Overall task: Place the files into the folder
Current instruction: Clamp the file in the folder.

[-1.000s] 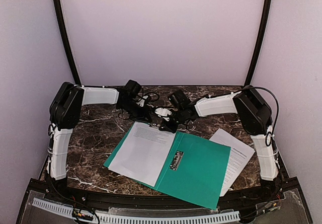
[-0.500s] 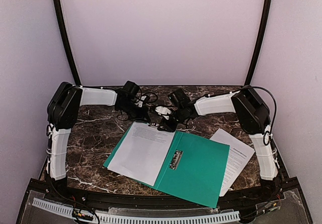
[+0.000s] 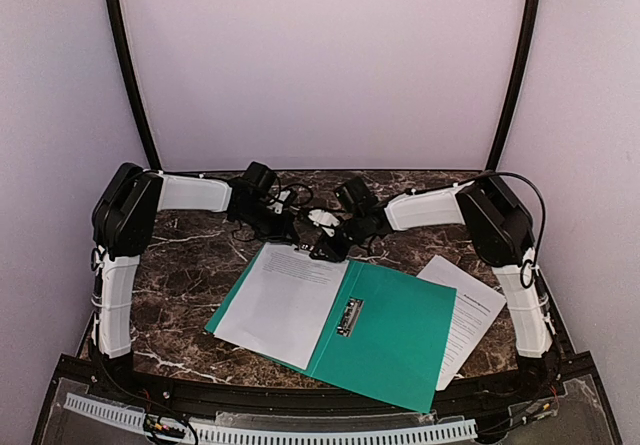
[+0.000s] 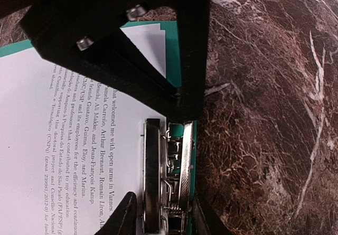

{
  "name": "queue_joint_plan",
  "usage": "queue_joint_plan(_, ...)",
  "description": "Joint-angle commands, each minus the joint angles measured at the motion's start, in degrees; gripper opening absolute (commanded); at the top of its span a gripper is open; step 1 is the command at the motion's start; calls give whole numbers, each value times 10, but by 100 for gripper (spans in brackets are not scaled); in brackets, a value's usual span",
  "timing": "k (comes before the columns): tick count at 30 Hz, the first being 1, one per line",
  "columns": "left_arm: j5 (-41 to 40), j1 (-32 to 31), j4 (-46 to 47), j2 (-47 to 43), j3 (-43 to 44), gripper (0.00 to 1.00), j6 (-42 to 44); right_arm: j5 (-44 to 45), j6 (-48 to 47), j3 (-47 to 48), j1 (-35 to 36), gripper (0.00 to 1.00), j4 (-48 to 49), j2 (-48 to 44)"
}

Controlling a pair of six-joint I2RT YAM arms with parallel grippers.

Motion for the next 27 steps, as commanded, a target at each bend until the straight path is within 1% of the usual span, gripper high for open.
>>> queue_joint_plan(1,-66,3,-118,43,-43,1,3,7,21,10,5,32,3,29)
queue_joint_plan(7,-67,3,-119,42,-44,1,3,5,35,11,4,26,12,34)
queue_joint_plan(16,-67,3,-118,41,-45,1,4,11,28,7,4,16,6,38)
queue_joint_plan(21,-68,3,-119,40,-46,1,5,18,6,8,4,12,-6,41)
queue_joint_plan(27,-54,3,-113,35,-53,1,0,17,-42,20,3,8,-41,46)
